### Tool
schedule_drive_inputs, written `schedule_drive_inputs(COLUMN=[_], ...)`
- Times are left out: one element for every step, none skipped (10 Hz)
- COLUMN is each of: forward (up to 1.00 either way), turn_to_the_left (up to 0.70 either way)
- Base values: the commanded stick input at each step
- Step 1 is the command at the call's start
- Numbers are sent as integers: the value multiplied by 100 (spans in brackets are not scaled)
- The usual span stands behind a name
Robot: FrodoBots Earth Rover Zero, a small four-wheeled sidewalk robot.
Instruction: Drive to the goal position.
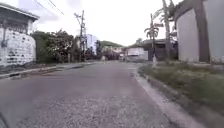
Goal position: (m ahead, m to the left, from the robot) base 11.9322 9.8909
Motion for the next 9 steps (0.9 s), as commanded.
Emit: schedule_drive_inputs(forward=[100, 100, 100, 100, 100, 100, 100, 100, 100], turn_to_the_left=[7, 7, 7, 7, 7, 7, 7, 7, 7])
